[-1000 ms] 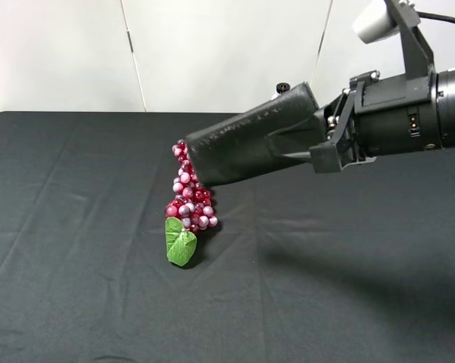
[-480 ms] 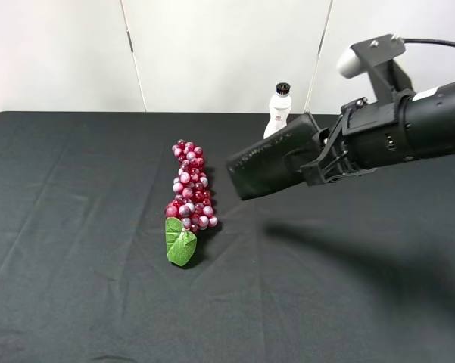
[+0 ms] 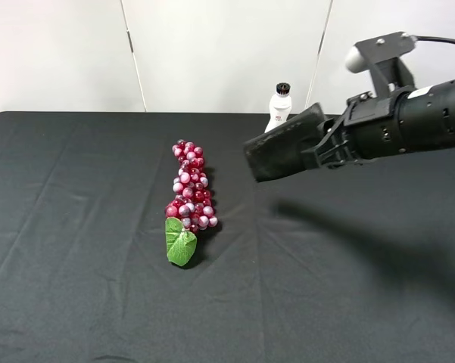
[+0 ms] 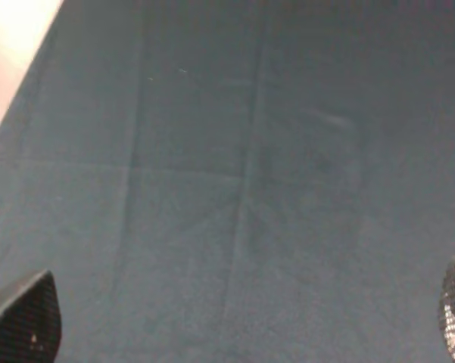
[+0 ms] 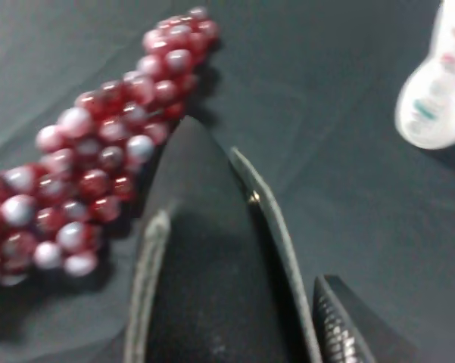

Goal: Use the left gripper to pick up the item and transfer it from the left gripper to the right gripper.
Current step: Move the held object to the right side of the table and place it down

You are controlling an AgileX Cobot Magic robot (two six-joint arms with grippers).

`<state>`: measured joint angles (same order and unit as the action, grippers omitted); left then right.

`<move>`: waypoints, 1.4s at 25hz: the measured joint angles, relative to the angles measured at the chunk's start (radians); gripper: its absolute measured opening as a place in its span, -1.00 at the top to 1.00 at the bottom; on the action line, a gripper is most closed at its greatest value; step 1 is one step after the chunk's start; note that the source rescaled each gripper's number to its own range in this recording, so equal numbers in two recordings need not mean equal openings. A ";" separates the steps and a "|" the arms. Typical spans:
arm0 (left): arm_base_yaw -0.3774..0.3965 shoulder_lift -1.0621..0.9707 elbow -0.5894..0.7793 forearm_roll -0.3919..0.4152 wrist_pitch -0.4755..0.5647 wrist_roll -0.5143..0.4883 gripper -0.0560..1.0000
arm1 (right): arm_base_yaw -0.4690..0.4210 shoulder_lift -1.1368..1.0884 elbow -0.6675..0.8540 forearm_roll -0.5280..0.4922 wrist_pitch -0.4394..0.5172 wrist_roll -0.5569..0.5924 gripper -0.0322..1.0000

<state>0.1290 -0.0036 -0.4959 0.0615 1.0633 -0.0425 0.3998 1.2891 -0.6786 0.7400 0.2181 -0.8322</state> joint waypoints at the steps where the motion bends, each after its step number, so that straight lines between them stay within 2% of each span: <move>1: 0.007 0.000 0.001 0.001 0.000 0.000 -1.00 | -0.025 0.000 0.000 -0.004 0.000 0.007 0.94; 6: 0.008 -0.003 0.001 0.003 0.000 0.000 -1.00 | -0.161 0.012 0.000 -0.008 -0.003 0.036 0.94; 12: 0.008 -0.003 0.001 0.003 0.000 0.000 -1.00 | -0.257 0.066 0.000 -0.011 -0.003 0.038 0.94; 31: 0.008 -0.003 0.001 0.003 0.000 0.000 -1.00 | -0.275 0.144 0.000 -0.015 -0.027 0.047 0.94; 32: 0.008 -0.003 0.001 0.003 0.000 0.000 -1.00 | -0.275 0.144 0.000 -0.015 -0.026 0.055 0.90; 33: 0.008 -0.003 0.001 0.003 0.000 0.000 -1.00 | -0.275 0.144 0.000 -0.015 -0.022 0.061 0.54; 34: 0.008 -0.003 0.001 0.003 0.000 0.000 -1.00 | -0.275 0.144 0.000 -0.015 -0.018 0.065 -0.04; 35: 0.008 -0.003 0.001 0.003 0.000 0.000 -1.00 | -0.275 0.144 0.000 -0.015 -0.018 0.071 -0.38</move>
<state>0.1372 -0.0070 -0.4951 0.0646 1.0633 -0.0425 0.1245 1.4329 -0.6790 0.7248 0.1998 -0.7613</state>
